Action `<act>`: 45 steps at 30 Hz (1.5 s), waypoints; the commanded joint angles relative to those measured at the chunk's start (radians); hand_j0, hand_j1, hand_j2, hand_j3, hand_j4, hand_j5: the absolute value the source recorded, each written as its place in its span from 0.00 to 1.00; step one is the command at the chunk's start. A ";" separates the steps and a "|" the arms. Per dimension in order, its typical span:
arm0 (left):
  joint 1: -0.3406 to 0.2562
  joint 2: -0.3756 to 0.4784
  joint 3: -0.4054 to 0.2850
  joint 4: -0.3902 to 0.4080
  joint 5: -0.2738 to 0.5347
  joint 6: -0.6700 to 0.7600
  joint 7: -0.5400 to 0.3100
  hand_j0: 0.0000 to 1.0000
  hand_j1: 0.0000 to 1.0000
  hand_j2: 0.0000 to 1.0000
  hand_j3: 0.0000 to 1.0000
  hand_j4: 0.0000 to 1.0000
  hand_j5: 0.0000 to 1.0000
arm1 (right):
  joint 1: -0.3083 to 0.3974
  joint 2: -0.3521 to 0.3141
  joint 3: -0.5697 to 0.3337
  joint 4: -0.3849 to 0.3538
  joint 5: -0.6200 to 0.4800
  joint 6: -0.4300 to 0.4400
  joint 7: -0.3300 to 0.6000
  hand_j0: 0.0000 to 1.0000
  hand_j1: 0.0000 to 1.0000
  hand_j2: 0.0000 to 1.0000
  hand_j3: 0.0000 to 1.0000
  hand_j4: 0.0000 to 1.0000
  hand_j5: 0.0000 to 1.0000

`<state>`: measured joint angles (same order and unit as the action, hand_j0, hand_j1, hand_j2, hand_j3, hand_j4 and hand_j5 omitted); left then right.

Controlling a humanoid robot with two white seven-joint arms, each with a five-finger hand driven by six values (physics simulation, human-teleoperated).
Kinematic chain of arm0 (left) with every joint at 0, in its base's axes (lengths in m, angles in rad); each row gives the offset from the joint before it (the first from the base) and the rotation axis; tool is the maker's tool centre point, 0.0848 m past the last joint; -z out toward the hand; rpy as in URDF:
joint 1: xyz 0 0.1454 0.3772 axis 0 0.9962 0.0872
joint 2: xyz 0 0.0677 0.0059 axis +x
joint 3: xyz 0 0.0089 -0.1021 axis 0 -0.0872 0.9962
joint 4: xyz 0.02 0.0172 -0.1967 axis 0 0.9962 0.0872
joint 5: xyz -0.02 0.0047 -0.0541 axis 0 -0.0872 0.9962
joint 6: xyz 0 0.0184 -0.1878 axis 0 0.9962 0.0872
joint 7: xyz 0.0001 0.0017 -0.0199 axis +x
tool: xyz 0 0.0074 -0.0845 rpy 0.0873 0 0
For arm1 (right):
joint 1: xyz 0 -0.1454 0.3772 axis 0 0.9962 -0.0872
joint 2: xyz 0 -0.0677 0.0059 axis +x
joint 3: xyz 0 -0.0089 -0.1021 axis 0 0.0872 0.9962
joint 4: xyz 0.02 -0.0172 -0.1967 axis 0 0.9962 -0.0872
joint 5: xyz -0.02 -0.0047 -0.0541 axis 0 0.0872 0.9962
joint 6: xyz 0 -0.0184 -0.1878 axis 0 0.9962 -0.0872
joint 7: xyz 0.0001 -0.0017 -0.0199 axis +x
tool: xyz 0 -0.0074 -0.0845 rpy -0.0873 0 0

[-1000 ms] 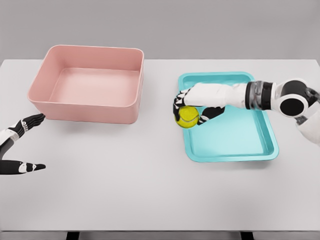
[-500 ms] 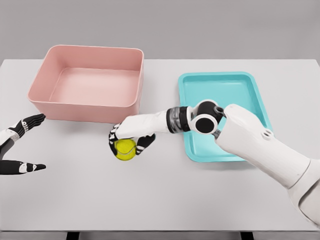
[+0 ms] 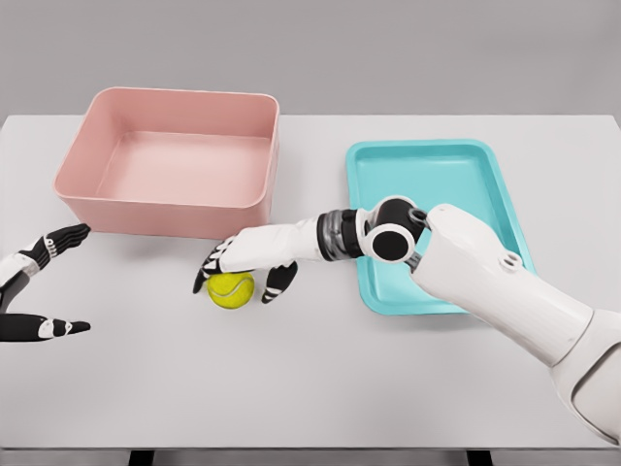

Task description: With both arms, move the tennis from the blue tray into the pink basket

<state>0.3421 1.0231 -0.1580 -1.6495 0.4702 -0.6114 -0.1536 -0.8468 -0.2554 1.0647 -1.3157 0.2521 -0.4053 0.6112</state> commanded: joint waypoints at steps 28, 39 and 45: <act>-0.026 -0.070 -0.060 -0.096 -0.041 0.001 -0.003 1.00 1.00 1.00 1.00 1.00 1.00 | 0.341 -0.561 -0.736 -0.307 -0.307 -0.206 0.000 1.00 1.00 1.00 1.00 1.00 1.00; -0.147 -0.153 -0.184 -0.102 -0.139 0.001 -0.004 1.00 1.00 1.00 1.00 1.00 1.00 | 0.410 -0.568 -0.739 -0.366 -0.309 -0.206 0.000 1.00 1.00 1.00 1.00 1.00 1.00; -0.149 -0.156 -0.189 -0.113 -0.150 0.001 -0.004 1.00 1.00 1.00 1.00 1.00 1.00 | 0.411 -0.568 -0.738 -0.379 -0.307 -0.206 0.000 1.00 1.00 1.00 1.00 1.00 1.00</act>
<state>0.1933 0.8684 -0.3420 -1.7591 0.3183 -0.6114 -0.1585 -0.4341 -0.8218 0.3271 -1.6859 -0.0474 -0.6140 0.6114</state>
